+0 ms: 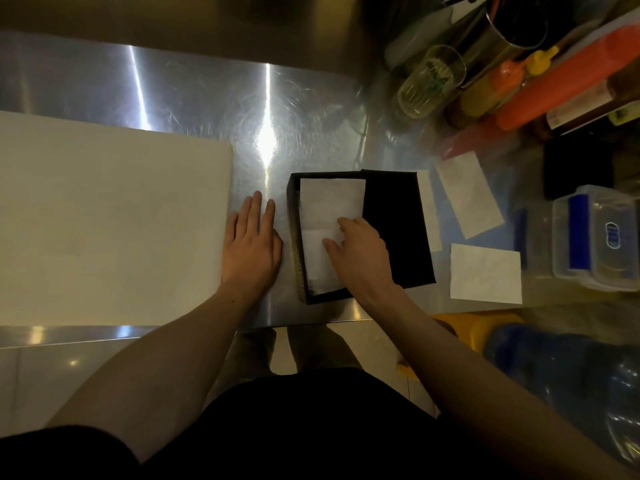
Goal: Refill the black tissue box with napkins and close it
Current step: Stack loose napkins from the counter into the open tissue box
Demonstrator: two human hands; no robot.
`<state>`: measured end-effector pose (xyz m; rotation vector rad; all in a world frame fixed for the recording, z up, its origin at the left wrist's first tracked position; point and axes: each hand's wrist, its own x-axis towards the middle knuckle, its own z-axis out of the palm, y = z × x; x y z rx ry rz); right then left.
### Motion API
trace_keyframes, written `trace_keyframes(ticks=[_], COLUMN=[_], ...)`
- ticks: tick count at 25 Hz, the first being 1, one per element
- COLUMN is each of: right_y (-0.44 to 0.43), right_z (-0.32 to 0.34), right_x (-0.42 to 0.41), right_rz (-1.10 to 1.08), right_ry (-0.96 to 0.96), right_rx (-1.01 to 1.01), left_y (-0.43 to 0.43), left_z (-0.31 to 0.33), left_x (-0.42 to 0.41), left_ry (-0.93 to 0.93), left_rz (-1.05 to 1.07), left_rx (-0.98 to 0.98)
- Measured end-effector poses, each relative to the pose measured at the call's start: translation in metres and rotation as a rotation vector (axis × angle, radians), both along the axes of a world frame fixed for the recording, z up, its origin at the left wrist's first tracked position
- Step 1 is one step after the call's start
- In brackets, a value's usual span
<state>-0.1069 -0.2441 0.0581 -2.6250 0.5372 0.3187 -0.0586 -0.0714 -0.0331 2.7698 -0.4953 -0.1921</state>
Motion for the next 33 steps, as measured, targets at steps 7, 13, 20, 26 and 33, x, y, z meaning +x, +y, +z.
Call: trace_keyframes(ticks=[7, 13, 20, 26, 33], right_y=[0.009, 0.005, 0.005, -0.001, 0.000], right_z=[-0.010, -0.008, -0.048, -0.055, -0.047], right_x=[-0.005, 0.009, 0.021, 0.019, 0.017], right_rz=[0.160, 0.218, 0.358, 0.416, 0.405], right_ry=[0.144, -0.110, 0.172, 0.202, 0.117], right_rx=[-0.166, -0.130, -0.265, -0.203, -0.155], left_y=[0.000, 0.000, -0.001, 0.000, 0.000], left_z=[0.000, -0.001, 0.000, -0.001, -0.001], left_x=[-0.001, -0.001, -0.001, -0.001, -0.001], left_ry=[-0.011, 0.003, -0.003, 0.019, 0.032], left_rz=[-0.002, 0.001, 0.011, -0.005, -0.018], left_rx=[0.012, 0.029, 0.023, 0.030, 0.038])
